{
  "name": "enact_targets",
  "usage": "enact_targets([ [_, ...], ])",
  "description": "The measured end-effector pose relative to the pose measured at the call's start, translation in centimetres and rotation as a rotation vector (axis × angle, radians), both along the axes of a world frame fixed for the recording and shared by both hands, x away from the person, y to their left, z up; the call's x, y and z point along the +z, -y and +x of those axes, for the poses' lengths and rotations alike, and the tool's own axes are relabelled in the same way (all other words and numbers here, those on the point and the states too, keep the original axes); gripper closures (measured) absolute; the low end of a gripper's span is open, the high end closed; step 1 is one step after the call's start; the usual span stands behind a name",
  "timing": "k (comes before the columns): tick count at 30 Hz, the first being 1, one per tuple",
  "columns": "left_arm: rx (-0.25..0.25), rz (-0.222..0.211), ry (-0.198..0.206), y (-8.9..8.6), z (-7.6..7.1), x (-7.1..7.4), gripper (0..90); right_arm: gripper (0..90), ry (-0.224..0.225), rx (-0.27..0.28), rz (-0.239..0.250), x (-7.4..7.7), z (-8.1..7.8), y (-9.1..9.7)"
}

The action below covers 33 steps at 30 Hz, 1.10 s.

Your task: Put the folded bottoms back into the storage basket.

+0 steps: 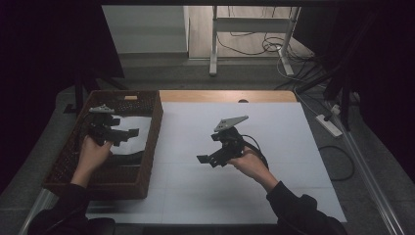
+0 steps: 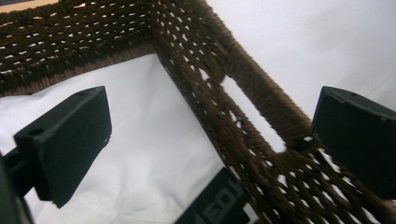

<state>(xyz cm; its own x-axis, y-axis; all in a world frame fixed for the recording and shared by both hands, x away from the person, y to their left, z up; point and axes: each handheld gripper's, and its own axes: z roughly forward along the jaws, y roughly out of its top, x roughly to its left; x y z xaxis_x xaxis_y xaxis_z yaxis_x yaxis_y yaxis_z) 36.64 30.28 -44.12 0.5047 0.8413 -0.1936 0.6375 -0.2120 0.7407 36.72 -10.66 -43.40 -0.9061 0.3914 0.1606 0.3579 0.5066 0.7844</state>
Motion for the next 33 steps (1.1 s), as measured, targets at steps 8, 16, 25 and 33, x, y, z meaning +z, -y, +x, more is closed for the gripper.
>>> enact_targets([
  [8,-0.008,-0.032,0.033,0.4,-1.9,0.6,0.0,0.0,-0.012,-0.014,0.008,-0.1,-0.3,1.0],
  [16,-0.028,-0.021,0.037,1.6,-3.4,0.8,0.0,0.0,0.011,-0.004,0.012,0.2,-1.4,2.3],
  [25,-0.024,-0.017,0.045,3.0,-5.2,1.3,0.0,0.0,0.017,-0.020,0.011,0.0,-2.4,3.9],
  [33,0.001,0.039,0.063,4.1,-7.1,1.3,0.0,0.0,-0.001,-0.034,0.032,-0.3,-3.0,4.8],
])
